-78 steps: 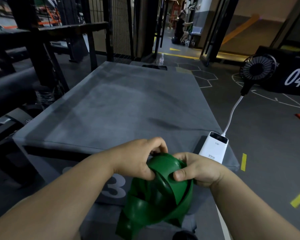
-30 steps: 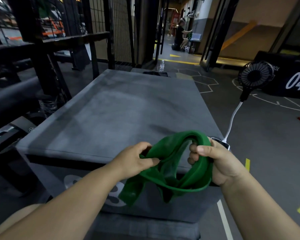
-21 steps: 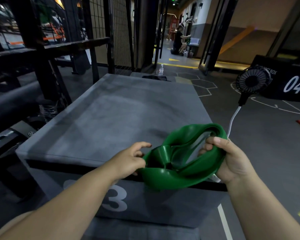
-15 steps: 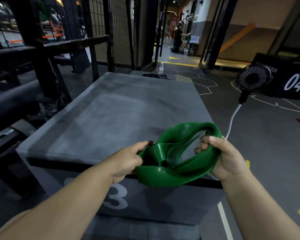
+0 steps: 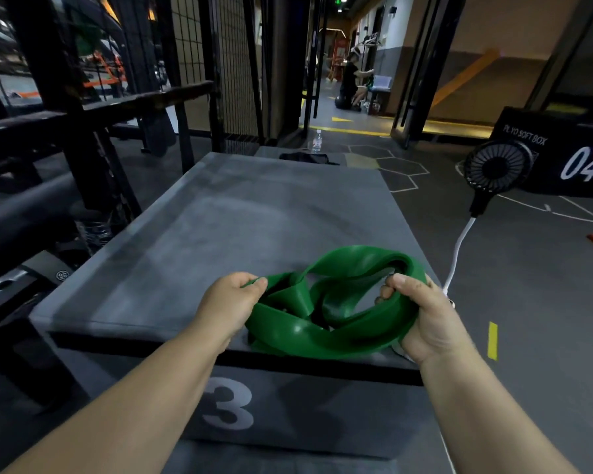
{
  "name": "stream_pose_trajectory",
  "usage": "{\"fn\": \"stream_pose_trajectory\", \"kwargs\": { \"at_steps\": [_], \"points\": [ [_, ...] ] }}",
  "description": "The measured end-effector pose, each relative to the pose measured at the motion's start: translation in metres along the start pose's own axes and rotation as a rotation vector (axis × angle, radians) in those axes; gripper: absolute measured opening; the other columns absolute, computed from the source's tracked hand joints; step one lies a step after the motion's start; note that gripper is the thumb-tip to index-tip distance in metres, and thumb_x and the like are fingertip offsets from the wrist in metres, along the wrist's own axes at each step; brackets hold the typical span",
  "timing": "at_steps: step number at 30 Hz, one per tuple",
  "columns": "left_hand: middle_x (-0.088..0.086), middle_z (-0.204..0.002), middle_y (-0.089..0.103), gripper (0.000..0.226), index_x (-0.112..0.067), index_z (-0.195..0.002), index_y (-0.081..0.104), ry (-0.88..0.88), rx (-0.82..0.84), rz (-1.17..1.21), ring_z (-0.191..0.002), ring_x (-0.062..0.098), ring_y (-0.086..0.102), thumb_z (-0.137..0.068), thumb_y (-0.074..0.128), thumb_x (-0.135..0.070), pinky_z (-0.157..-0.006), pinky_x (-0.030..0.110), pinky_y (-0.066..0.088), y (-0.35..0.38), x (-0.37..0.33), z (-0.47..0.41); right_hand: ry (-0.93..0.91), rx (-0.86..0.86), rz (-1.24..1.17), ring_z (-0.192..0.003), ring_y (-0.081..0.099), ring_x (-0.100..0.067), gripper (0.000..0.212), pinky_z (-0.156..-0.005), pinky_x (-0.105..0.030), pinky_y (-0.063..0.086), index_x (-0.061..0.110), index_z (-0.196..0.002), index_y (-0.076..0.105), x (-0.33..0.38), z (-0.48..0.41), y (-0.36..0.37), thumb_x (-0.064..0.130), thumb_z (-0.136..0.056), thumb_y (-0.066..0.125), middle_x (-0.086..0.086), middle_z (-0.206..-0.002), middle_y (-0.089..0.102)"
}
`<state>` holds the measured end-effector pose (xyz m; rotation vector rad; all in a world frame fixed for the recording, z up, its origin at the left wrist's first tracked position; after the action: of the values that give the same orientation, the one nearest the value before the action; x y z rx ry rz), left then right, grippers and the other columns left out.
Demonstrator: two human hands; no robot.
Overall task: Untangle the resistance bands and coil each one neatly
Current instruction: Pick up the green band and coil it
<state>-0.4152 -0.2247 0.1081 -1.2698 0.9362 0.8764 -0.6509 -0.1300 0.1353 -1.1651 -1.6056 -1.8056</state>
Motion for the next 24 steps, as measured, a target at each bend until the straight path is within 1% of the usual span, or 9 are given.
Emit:
{"fn": "stream_pose_trajectory", "kwargs": {
  "at_steps": [3,5,9,12,14,16,18,21,24],
  "points": [
    [0.012,-0.08,0.065,0.033,-0.01,-0.077,0.059,-0.009,-0.01,-0.368,-0.086,0.031,0.062,-0.091,0.055,-0.04,-0.078,0.038,0.048,-0.015,-0.013,-0.013,-0.018,-0.034,0.022,-0.048,0.055,-0.016,0.016,-0.049,-0.025,0.051,0.009,-0.072,0.053,-0.001,-0.006,0.004,0.009,-0.061,0.063,-0.004,-0.053,0.055],
    [0.011,-0.089,0.06,0.029,-0.015,-0.077,0.053,-0.068,0.012,-0.466,-0.092,0.031,0.059,-0.096,0.05,-0.037,-0.08,0.034,0.047,-0.023,-0.02,-0.019,-0.032,-0.042,-0.005,-0.049,0.053,-0.015,0.024,-0.053,-0.026,0.049,0.011,-0.074,0.054,-0.003,-0.011,0.006,0.009,-0.056,0.069,-0.003,-0.053,0.054],
    [0.01,-0.075,0.057,0.021,-0.011,-0.078,0.051,-0.326,0.162,0.251,-0.068,0.023,0.056,-0.098,0.05,-0.013,-0.058,0.027,0.052,-0.015,-0.016,-0.015,-0.023,-0.048,-0.128,-0.049,0.051,-0.013,0.043,-0.057,-0.025,0.048,0.015,-0.068,0.058,-0.006,-0.023,0.012,0.017,-0.034,0.085,0.0,-0.054,0.052],
    [0.012,-0.073,0.06,0.015,-0.008,-0.087,0.057,-0.386,0.231,0.439,-0.062,0.021,0.059,-0.098,0.047,-0.008,-0.052,0.025,0.051,-0.006,-0.009,-0.006,0.013,-0.05,-0.164,-0.05,0.051,-0.014,0.061,-0.055,-0.022,0.051,0.016,-0.063,0.06,-0.01,-0.031,0.014,0.032,-0.017,0.096,-0.001,-0.056,0.053],
    [0.015,-0.087,0.065,0.015,-0.011,-0.103,0.058,-0.375,0.324,0.48,-0.071,0.024,0.063,-0.097,0.045,-0.005,-0.055,0.029,0.054,-0.004,-0.004,-0.001,0.052,-0.034,-0.119,-0.049,0.053,-0.015,0.07,-0.052,-0.023,0.051,0.012,-0.069,0.056,-0.017,-0.035,0.015,0.035,-0.017,0.097,-0.003,-0.056,0.053],
    [0.015,-0.112,0.068,0.029,-0.019,-0.119,0.058,-0.378,0.495,0.556,-0.093,0.029,0.066,-0.092,0.056,-0.009,-0.072,0.038,0.056,-0.004,0.003,0.003,0.091,-0.02,-0.07,-0.049,0.053,-0.015,0.074,-0.05,-0.023,0.051,0.01,-0.074,0.054,-0.023,-0.037,0.019,0.034,-0.019,0.097,-0.004,-0.057,0.053],
    [0.015,-0.123,0.065,0.046,-0.021,-0.126,0.058,-0.376,0.645,0.584,-0.107,0.031,0.064,-0.082,0.069,-0.012,-0.086,0.043,0.054,-0.003,0.006,0.006,0.129,-0.02,-0.039,-0.048,0.054,-0.014,0.063,-0.049,-0.023,0.051,0.01,-0.077,0.054,-0.029,-0.039,0.021,0.023,-0.03,0.094,-0.004,-0.057,0.054],
    [0.014,-0.122,0.066,0.062,-0.02,-0.128,0.056,-0.374,0.725,0.53,-0.113,0.032,0.062,-0.069,0.072,-0.007,-0.097,0.048,0.048,0.0,0.013,0.004,0.142,0.009,0.006,-0.046,0.056,-0.014,0.028,-0.046,-0.025,0.05,0.007,-0.081,0.053,-0.034,-0.039,0.024,0.013,-0.061,0.072,-0.005,-0.056,0.055],
    [0.012,-0.119,0.067,0.072,-0.019,-0.127,0.055,-0.33,0.76,0.401,-0.112,0.03,0.063,-0.061,0.077,0.0,-0.097,0.049,0.049,0.003,0.018,0.002,0.117,0.026,0.034,-0.047,0.058,-0.015,0.026,-0.047,-0.026,0.052,0.007,-0.08,0.054,-0.036,-0.04,0.03,0.003,-0.062,0.073,-0.005,-0.055,0.057]
  ]
}}
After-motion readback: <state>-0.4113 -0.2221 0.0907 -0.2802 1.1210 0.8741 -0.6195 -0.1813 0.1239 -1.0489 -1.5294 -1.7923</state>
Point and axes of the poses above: each hand's wrist, its own z-axis away from the middle knuckle, its own y-axis out of the palm, x = y × z, the point moved 4 cm from there along -z, towards the middle knuckle
